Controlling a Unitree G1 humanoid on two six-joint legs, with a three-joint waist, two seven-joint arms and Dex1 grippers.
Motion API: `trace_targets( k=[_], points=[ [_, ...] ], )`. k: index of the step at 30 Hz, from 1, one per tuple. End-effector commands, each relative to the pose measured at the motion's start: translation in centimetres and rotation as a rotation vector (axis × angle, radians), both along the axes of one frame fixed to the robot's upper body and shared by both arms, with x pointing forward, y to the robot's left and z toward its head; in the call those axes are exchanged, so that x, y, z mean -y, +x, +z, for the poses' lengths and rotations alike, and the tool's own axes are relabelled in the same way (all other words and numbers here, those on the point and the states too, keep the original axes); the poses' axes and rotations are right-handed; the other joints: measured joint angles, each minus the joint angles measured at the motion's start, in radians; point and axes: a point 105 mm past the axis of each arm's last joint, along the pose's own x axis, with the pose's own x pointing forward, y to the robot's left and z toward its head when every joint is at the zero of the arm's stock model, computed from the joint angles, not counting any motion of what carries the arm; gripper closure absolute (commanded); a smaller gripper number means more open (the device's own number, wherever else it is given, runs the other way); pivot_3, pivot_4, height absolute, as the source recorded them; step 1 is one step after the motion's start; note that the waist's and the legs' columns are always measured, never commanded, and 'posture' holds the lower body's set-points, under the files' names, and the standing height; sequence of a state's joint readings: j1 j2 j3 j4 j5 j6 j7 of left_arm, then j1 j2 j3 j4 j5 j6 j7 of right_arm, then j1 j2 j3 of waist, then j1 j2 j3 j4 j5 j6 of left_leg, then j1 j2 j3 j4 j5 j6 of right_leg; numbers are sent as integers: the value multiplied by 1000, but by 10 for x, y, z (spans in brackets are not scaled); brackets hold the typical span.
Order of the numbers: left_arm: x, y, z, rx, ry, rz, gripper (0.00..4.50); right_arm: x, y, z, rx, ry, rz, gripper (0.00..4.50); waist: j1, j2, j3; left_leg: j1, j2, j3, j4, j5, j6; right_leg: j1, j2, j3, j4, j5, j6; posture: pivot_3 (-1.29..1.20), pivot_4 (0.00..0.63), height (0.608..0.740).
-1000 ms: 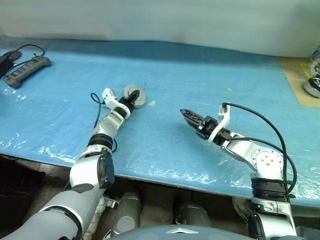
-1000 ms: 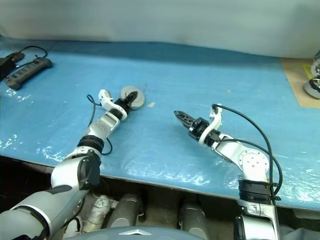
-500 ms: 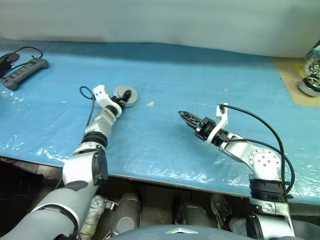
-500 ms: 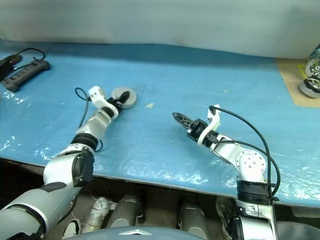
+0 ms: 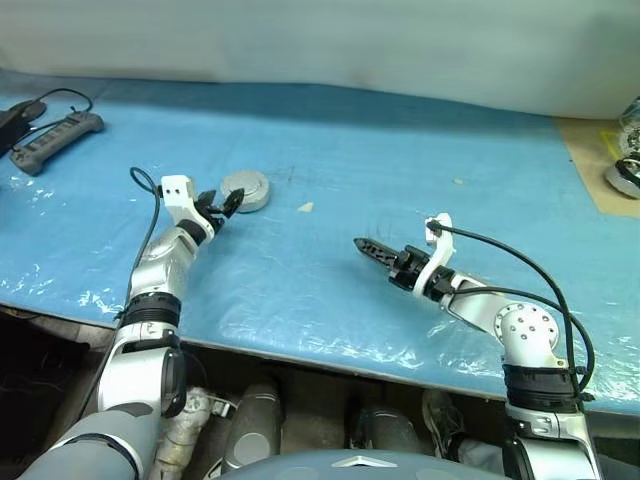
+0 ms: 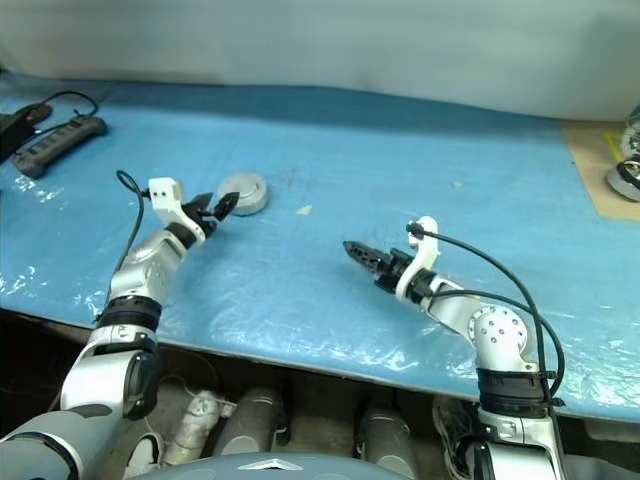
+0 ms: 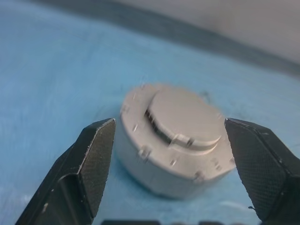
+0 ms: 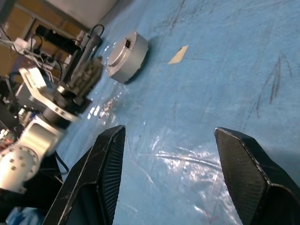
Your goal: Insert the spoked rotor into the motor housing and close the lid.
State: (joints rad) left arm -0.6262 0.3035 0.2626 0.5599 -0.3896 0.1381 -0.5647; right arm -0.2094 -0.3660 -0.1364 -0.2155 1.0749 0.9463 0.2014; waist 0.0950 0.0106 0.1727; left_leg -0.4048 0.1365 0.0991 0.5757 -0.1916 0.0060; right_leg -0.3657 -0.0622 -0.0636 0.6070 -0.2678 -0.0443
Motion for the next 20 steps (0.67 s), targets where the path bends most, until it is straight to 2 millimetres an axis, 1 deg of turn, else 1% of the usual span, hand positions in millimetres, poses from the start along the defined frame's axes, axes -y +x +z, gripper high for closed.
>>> trace_targets(
  k=[1,2,4,5,7,8,10,11,13,15,18,19,20],
  points=[
    [52,-44,32,175,128,-330,488,4,-14,10,129,-107,14,1295,-1,0,0,0,0,0,0,0,1,0,0,0,0,0,0,0,150,740],
    [67,-61,25,174,198,-415,488,5,-21,8,169,-160,27,1295,1,0,0,0,0,1,0,0,3,0,0,0,-1,0,-1,0,150,740],
    [87,-84,11,142,254,-514,488,8,-30,3,218,-274,38,1295,1,0,0,0,0,1,-1,1,5,0,0,0,-1,-2,-2,0,150,740],
    [95,-97,4,150,299,-559,488,14,-28,3,244,-321,0,1295,-1,0,0,1,0,2,-2,1,5,0,0,0,-1,-2,-2,0,150,740],
    [103,-108,-7,131,320,-587,488,25,-24,6,271,-369,-66,1295,-7,1,0,2,1,2,-3,1,4,0,1,0,-1,-2,-2,0,150,740],
    [101,-103,-14,119,333,-519,488,30,-24,6,285,-421,-86,1295,-10,1,0,3,1,2,-4,1,1,0,1,1,0,-2,-3,0,150,740],
    [97,-94,-21,112,333,-400,488,37,-26,4,304,-494,-111,1295,-12,1,1,4,1,2,-6,5,2,0,2,1,-1,-4,-6,0,150,740],
    [91,-88,-25,102,338,-301,488,43,-25,6,320,-530,-155,1295,-11,1,1,5,2,2,-7,7,2,1,2,1,-1,-4,-8,0,150,740],
    [81,-83,-32,93,363,-181,488,54,-27,4,348,-652,-217,1295,-12,1,1,10,2,4,-9,9,2,5,1,1,-1,-4,-8,0,150,740],
    [76,-84,-38,90,386,-134,488,65,-30,-2,373,-796,-257,1295,-14,1,1,14,2,6,-10,10,2,8,1,2,-2,-7,-2,0,150,740],
    [62,-81,-52,37,380,-64,488,76,-36,-4,348,-783,-360,1295,-19,1,1,16,2,7,-13,11,0,10,1,2,-4,-6,-4,0,150,740],
    [56,-81,-59,25,387,-52,488,78,-38,-6,347,-797,-376,1295,-20,1,1,17,2,7,-14,11,-1,9,1,2,-4,-4,-7,0,150,740],
    [53,-81,-64,20,398,-45,488,78,-40,-9,353,-819,-377,1295,-20,1,1,17,2,7,-15,11,-1,9,2,2,-3,-4,-7,0,150,740]
  ],
)
